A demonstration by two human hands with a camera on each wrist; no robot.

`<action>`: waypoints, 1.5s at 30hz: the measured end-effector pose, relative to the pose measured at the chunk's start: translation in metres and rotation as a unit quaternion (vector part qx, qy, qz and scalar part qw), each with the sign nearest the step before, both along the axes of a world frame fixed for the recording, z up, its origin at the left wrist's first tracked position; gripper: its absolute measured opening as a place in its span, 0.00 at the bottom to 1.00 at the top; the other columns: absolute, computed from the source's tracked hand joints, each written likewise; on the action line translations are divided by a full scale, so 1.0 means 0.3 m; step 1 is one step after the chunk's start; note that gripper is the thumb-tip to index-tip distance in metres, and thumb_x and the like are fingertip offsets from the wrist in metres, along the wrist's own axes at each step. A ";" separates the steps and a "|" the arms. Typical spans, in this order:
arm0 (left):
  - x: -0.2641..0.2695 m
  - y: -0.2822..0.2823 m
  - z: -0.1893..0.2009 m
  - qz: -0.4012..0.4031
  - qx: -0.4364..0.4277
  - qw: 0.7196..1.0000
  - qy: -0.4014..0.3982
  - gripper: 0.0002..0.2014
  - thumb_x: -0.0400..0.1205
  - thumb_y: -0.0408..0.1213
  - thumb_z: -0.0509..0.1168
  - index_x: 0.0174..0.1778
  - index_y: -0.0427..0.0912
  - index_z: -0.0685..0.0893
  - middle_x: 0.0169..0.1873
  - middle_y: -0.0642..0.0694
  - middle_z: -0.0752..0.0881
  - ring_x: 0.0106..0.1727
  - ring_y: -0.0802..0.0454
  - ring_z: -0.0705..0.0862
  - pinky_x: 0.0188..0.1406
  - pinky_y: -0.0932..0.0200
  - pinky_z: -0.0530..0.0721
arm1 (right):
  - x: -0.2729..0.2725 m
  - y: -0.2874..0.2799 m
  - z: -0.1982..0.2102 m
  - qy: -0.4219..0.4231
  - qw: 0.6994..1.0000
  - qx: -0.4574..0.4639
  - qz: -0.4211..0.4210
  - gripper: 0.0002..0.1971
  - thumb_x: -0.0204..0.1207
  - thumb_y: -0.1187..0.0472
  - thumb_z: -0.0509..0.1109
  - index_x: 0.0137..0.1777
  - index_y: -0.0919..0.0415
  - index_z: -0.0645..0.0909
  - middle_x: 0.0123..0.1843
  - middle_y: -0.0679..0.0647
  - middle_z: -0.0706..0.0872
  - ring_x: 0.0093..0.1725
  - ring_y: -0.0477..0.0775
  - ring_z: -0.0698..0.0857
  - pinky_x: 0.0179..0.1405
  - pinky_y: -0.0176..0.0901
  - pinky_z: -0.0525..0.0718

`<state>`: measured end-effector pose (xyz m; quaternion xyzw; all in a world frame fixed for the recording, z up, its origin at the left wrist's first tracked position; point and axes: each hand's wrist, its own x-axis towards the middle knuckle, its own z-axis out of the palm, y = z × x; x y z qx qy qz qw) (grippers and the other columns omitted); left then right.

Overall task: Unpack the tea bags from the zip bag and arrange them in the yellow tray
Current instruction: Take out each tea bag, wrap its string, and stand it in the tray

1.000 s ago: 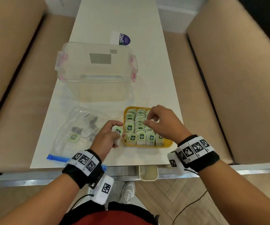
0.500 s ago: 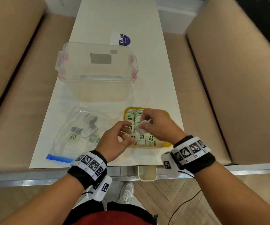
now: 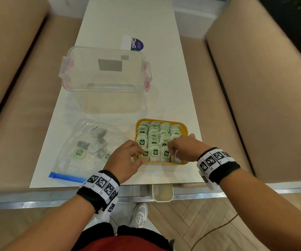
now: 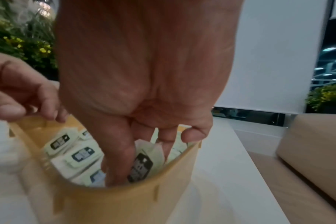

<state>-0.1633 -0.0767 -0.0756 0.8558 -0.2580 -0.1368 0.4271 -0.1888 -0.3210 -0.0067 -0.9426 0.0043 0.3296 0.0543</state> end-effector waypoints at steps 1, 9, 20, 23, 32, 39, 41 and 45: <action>-0.001 -0.001 -0.001 0.003 -0.001 1.000 0.001 0.09 0.76 0.40 0.79 0.51 0.49 0.90 0.51 0.58 0.81 0.46 0.70 0.78 0.45 0.81 0.69 | 0.005 0.002 -0.007 0.004 1.000 -0.004 0.009 0.20 0.69 0.75 0.61 0.48 0.50 0.82 0.40 0.42 0.81 0.43 0.50 0.74 0.59 0.53 0.64; -0.006 -0.007 0.002 0.020 -0.001 1.000 0.003 0.09 0.75 0.40 0.80 0.49 0.48 0.90 0.51 0.56 0.83 0.41 0.66 0.79 0.43 0.81 0.70 | 0.018 -0.015 -0.012 0.016 0.999 -0.010 0.027 0.14 0.69 0.70 0.66 0.44 0.47 0.79 0.39 0.42 0.80 0.44 0.52 0.76 0.58 0.56 0.62; -0.002 -0.007 0.003 0.021 -0.002 1.000 0.010 0.08 0.76 0.40 0.80 0.48 0.49 0.89 0.51 0.56 0.82 0.41 0.66 0.79 0.43 0.81 0.70 | 0.007 -0.015 -0.069 -0.019 0.998 -0.062 0.024 0.07 0.71 0.65 0.69 0.41 0.51 0.82 0.42 0.48 0.87 0.47 0.55 0.82 0.54 0.58 0.61; -0.002 -0.007 0.002 0.020 -0.002 1.000 0.010 0.08 0.76 0.40 0.80 0.48 0.48 0.89 0.51 0.55 0.82 0.41 0.64 0.79 0.43 0.81 0.70 | 0.006 -0.018 -0.075 -0.041 0.998 -0.046 -0.002 0.04 0.70 0.63 0.69 0.40 0.52 0.82 0.42 0.48 0.87 0.47 0.55 0.80 0.49 0.55 0.61; 0.000 -0.004 -0.001 0.016 -0.007 1.000 0.013 0.08 0.76 0.41 0.79 0.48 0.50 0.88 0.51 0.56 0.82 0.43 0.62 0.80 0.44 0.79 0.72 | 0.005 -0.023 -0.009 -0.059 0.998 -0.032 -0.011 0.13 0.67 0.70 0.61 0.41 0.48 0.73 0.38 0.45 0.80 0.39 0.51 0.75 0.61 0.59 0.67; 0.000 -0.004 0.002 0.017 -0.006 1.000 0.009 0.08 0.76 0.40 0.79 0.48 0.49 0.88 0.51 0.55 0.83 0.42 0.62 0.80 0.44 0.78 0.72 | 0.023 -0.019 0.005 -0.021 1.000 -0.006 -0.011 0.21 0.69 0.70 0.58 0.52 0.48 0.84 0.48 0.48 0.85 0.50 0.55 0.78 0.57 0.59 0.65; -0.001 -0.005 0.001 0.017 -0.004 1.000 0.008 0.09 0.76 0.41 0.79 0.49 0.48 0.88 0.51 0.55 0.83 0.42 0.63 0.79 0.44 0.76 0.73 | 0.027 -0.022 -0.005 0.001 1.000 0.001 -0.019 0.19 0.68 0.70 0.57 0.46 0.49 0.85 0.47 0.49 0.86 0.51 0.55 0.78 0.60 0.62 0.64; 0.000 -0.006 0.000 0.018 -0.007 1.000 0.006 0.09 0.76 0.41 0.79 0.48 0.48 0.88 0.50 0.55 0.83 0.42 0.62 0.80 0.45 0.72 0.75 | 0.028 -0.016 -0.030 0.038 0.999 -0.019 -0.014 0.14 0.69 0.68 0.61 0.40 0.49 0.84 0.39 0.46 0.84 0.48 0.55 0.78 0.65 0.66 0.61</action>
